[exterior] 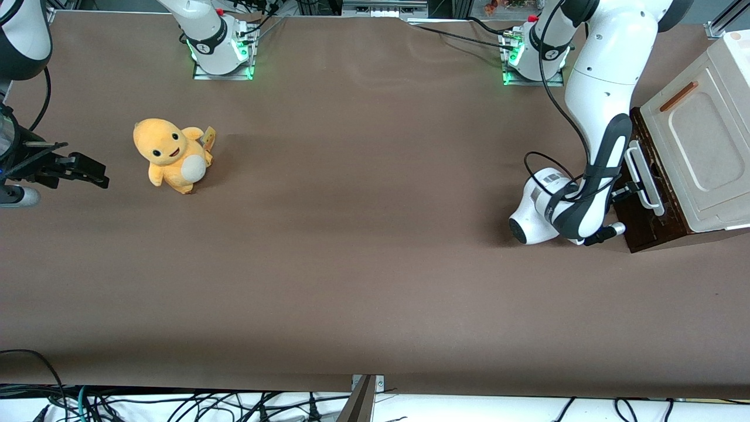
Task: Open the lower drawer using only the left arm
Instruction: 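Close the left gripper around the white bar handle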
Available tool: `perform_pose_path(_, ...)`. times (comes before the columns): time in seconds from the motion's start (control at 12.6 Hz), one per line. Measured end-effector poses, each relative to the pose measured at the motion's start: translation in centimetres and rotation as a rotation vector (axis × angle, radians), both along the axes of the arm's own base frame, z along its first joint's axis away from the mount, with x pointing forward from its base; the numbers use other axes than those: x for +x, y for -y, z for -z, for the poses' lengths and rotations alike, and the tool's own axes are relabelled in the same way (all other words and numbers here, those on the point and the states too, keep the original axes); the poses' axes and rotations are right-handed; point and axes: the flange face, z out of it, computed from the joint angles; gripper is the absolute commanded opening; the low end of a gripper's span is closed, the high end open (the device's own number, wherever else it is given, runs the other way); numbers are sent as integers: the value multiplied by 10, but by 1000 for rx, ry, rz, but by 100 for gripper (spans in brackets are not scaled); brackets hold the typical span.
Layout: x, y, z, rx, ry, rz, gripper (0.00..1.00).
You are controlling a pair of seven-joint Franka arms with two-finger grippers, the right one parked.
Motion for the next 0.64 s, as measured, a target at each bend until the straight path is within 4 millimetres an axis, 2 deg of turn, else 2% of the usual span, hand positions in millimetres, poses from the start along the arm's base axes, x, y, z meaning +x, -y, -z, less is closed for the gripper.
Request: perform_pose_path(0.64,-1,18,1,-1,1,31,17)
